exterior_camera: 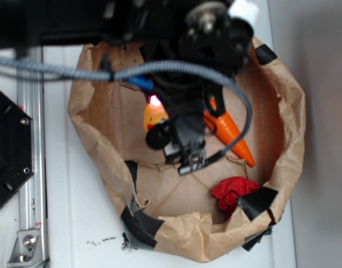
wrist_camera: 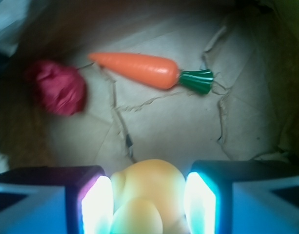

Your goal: Grab the yellow duck.

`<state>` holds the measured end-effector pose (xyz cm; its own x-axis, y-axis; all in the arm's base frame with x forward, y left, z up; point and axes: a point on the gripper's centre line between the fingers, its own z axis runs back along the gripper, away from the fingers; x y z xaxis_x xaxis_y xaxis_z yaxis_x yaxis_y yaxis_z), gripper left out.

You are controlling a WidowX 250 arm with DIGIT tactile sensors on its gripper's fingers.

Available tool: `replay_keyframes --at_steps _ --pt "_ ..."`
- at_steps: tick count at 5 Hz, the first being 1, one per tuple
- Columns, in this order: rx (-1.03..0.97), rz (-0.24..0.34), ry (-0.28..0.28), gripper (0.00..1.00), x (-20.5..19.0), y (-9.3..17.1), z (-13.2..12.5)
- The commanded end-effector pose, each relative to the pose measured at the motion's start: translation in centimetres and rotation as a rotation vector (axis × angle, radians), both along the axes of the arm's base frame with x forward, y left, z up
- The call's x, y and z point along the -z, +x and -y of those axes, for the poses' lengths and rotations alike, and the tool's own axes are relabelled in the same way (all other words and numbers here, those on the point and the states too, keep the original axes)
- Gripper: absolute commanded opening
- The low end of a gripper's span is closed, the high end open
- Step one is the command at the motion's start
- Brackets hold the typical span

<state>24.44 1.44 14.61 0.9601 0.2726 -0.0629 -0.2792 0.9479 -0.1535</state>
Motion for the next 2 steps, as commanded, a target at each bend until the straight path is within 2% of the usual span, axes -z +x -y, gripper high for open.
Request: replay_keyframes --at_steps 1,2 --pt "0.118 0.151 0.029 0.00 -3.21 -0.16 0.83" --pt "0.086 0.148 0.046 0.00 -2.73 0.46 0.18"
